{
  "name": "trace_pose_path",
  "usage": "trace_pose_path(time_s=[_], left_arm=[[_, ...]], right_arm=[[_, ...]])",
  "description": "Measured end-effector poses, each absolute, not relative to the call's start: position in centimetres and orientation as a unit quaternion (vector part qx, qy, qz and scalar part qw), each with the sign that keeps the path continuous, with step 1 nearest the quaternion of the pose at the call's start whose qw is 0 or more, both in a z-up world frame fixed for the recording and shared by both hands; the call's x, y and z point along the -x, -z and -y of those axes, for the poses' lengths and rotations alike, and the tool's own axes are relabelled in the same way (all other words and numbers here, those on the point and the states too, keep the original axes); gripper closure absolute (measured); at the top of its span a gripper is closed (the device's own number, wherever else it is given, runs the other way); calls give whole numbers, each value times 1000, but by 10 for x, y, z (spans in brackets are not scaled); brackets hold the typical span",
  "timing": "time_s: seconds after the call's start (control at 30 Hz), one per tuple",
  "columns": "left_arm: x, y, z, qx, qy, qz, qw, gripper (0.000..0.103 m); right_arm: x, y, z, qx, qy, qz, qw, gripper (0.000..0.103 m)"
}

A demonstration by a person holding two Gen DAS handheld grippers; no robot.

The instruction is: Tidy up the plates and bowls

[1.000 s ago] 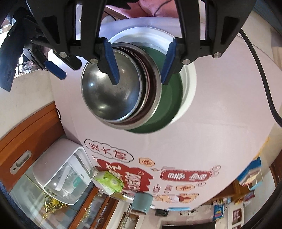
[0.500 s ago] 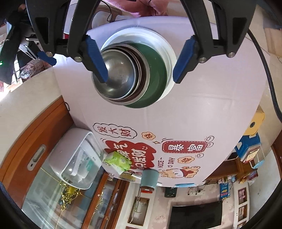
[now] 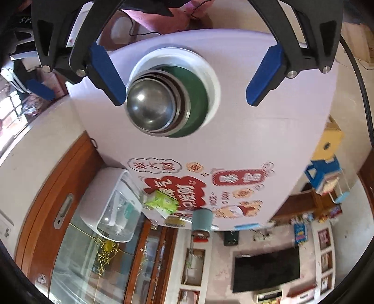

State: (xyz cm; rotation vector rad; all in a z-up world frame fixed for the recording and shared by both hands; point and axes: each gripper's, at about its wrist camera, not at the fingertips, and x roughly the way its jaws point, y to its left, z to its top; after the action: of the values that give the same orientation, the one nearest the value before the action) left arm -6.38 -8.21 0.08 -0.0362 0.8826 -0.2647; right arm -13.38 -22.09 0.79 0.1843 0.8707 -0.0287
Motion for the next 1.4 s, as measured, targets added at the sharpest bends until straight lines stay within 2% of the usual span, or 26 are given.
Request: trace_pose_path(time_s=[0.37, 1.4], left_arm=[[73, -3, 67, 7, 51, -400, 915, 1], [61, -5, 66, -21, 45, -385, 922, 1]], right_arm=[[135, -13, 211, -96, 56, -391, 914, 0], [120, -11, 204, -83, 68, -396, 912, 0]])
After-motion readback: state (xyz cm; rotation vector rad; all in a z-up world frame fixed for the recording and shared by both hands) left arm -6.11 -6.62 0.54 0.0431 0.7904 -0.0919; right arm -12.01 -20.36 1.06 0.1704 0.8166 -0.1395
